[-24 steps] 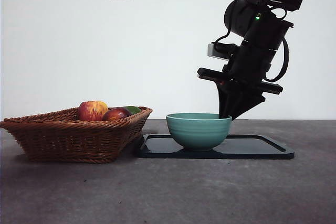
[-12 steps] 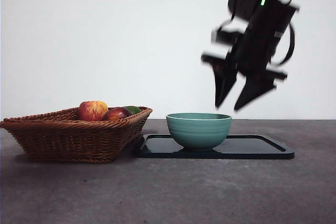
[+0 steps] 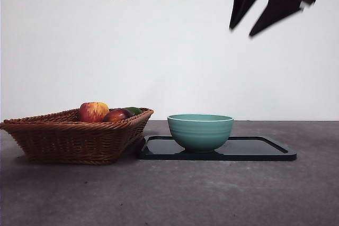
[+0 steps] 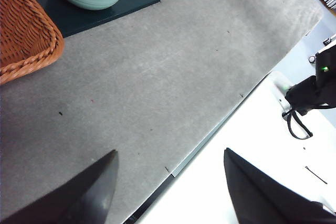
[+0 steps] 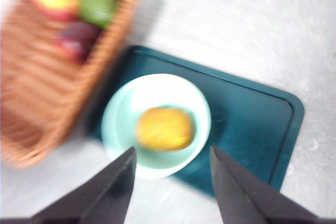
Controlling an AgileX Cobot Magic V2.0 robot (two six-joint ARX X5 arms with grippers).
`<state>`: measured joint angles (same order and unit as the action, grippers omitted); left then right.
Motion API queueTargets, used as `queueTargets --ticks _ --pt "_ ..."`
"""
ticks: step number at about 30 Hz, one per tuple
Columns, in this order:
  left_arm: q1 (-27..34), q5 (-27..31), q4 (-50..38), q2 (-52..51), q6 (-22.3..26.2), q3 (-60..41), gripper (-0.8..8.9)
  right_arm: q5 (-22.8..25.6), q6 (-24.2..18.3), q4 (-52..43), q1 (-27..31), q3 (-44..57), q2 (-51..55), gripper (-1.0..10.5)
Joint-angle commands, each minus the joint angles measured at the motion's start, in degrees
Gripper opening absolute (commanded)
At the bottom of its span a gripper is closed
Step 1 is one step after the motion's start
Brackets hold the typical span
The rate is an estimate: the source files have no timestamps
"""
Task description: Pick up the wifruite, put it on the bowl, pick up the plate, put it on desk
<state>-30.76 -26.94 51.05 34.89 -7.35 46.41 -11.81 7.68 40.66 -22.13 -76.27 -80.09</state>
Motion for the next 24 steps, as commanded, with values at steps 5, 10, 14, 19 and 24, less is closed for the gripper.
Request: queueTargets --ticks 5,10,14,19,24 --pt "-0.2 -0.1 -0.5 0.3 0.7 0.3 3.12 -0.2 -1.3 6.9 -2.2 -0.1 10.2 2.2" --pt "-0.2 -0.1 -0.6 0.3 0.7 0.3 3.12 -0.2 -1.3 7.5 -4.1 5.6 19.4 2.2" --pt "-0.2 -0.1 -1.5 0.3 0.7 0.3 3.12 -0.3 -1.2 7.5 -5.1 12.7 26.2 2.2" --pt "-0.2 -0.1 -2.1 0.3 0.7 0.3 3.12 -5.4 -1.3 7.4 -5.6 21.5 33.5 2.2" --pt "-0.2 -0.1 -2.6 0.3 0.7 0.3 3.12 -9.2 -1.3 7.5 -5.7 26.8 37.9 2.2"
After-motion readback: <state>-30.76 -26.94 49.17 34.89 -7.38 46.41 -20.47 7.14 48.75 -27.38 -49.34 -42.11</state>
